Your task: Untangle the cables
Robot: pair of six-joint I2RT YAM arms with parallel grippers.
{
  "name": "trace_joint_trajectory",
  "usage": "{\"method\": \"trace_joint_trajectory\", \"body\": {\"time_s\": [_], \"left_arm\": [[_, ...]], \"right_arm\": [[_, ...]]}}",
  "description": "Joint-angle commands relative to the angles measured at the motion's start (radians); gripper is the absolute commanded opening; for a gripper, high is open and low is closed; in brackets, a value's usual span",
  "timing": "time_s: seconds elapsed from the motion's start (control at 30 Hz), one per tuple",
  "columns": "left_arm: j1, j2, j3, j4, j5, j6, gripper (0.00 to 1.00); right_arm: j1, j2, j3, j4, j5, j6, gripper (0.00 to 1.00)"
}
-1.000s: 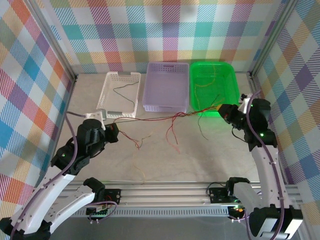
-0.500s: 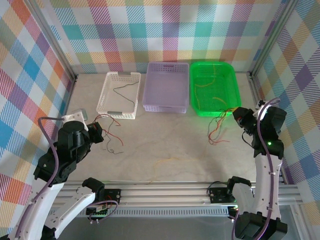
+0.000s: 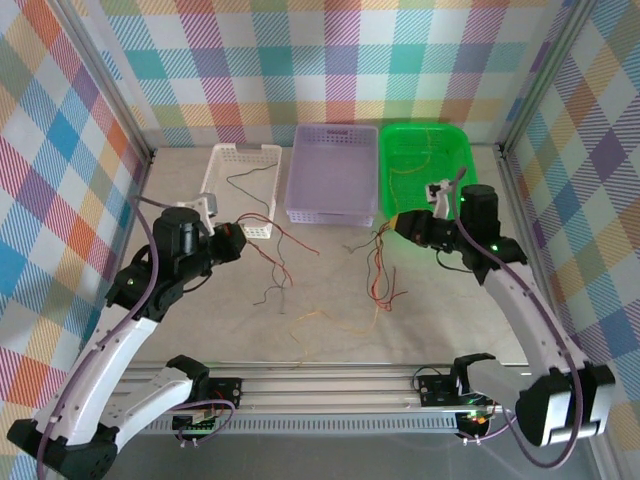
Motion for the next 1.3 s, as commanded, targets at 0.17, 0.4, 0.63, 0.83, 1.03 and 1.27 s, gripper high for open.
{"method": "trace_joint_trajectory", "body": {"time_s": [0.17,0.4,0.63,0.83,1.03,1.27], "left_arm": [[0.001,0.112,0.04,0.131,0.148,-0.054,0.0],[-0.064,0.232,0.1,0.166,0.165,-0.065,0.0],[-0.146,0.326,0.209,0.12,0.155,-0.05,0.0],[-0.167,0.352,0.24,0.085,0.169,-0.039,0.0],[-0.168,0.359,0.241,0.07,0.165,-0.026,0.0],[-0.168,0.362,0.217,0.069,0.168,-0.012,0.12]], "right_arm": [[0.15,-0.008,0.047,0.113,0.033,-0.151,0.58],[0.309,0.014,0.072,0.206,-0.047,-0.197,0.63],[0.46,0.134,0.091,0.219,0.006,-0.274,0.65],[0.503,0.204,0.112,0.19,0.05,-0.316,0.63],[0.519,0.22,0.126,0.173,0.053,-0.315,0.29],[0.519,0.16,0.131,0.176,0.009,-0.293,0.0]]}}
